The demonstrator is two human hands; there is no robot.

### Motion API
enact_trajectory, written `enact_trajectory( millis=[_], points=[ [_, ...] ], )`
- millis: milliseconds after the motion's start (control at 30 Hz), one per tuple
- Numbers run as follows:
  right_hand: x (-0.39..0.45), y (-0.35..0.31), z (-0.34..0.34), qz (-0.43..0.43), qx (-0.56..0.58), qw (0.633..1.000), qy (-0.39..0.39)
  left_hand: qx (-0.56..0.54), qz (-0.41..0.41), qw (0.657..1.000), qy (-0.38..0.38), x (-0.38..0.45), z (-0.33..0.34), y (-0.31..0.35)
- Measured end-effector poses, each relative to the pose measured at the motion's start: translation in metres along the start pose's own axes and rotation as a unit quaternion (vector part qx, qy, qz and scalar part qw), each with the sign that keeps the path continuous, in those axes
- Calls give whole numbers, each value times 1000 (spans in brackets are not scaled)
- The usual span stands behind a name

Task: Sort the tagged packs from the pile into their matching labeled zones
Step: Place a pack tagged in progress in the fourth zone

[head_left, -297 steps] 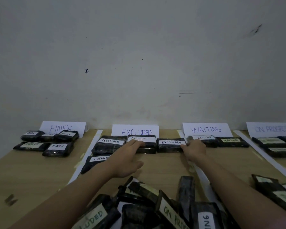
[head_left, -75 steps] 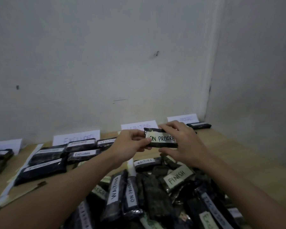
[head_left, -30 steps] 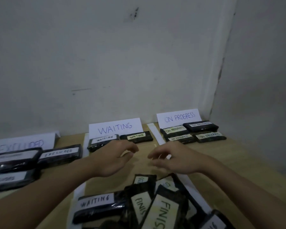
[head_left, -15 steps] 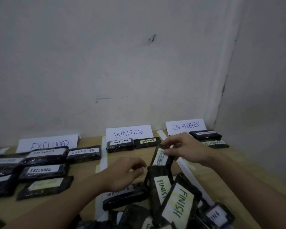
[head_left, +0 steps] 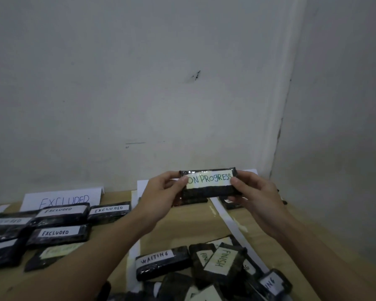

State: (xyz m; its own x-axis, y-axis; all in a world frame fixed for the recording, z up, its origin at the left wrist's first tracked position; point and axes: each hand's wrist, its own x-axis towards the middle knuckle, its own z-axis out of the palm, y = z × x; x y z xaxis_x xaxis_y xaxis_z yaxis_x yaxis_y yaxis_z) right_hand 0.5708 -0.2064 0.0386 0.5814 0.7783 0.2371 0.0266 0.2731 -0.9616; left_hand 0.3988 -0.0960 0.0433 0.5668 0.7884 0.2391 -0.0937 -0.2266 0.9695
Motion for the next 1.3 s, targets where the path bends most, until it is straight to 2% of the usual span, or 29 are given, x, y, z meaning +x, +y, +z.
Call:
enact_trajectory(
  millis=[167, 200, 233, 267, 333, 433, 500, 567, 700, 833, 933, 1100, 1200, 1300],
  points=[
    [-20, -14, -1, -38, 8, 999, -9, 18, 26, 999, -29, 0, -3, 12],
    [-22, -13, -1, -57, -42, 997, 6, 26, 28, 999, -31, -1, -4, 13],
    [-24, -11, -2, -94, -139, 985, 38, 36, 30, 998, -31, -2, -3, 13],
    [-27, -8, -3, -148, -257, 952, 76, 51, 33, 998, -28, -3, -2, 12],
    [-32, 1, -3, -278, -419, 857, 110, 90, 38, 995, -23, -5, 4, 8],
    [-37, 17, -3, -374, -545, 749, 51, 118, 38, 992, -31, -10, 18, -2],
    [-38, 26, -6, -386, -595, 705, 14, 122, 36, 991, -49, -13, 29, -8],
    [-38, 33, -10, -380, -618, 688, -10, 124, 31, 989, -71, -14, 38, -14],
    [-38, 39, -25, -359, -641, 677, -45, 153, 29, 983, -92, -10, 50, -27],
    [-31, 44, -41, -344, -647, 678, -63, 172, 14, 976, -132, -2, 59, -38],
    [-14, 47, -60, -316, -653, 686, -51, 236, 40, 958, -157, 6, 61, -43],
    [33, 57, -91, -155, -714, 681, -49, 335, 85, 923, -168, 18, 58, -53],
    [58, 68, -94, -75, -751, 649, -96, 400, 113, 889, -191, 23, 57, -58],
    [75, 79, -86, -16, -770, 619, -155, 426, 119, 873, -205, 26, 55, -62]
  ],
)
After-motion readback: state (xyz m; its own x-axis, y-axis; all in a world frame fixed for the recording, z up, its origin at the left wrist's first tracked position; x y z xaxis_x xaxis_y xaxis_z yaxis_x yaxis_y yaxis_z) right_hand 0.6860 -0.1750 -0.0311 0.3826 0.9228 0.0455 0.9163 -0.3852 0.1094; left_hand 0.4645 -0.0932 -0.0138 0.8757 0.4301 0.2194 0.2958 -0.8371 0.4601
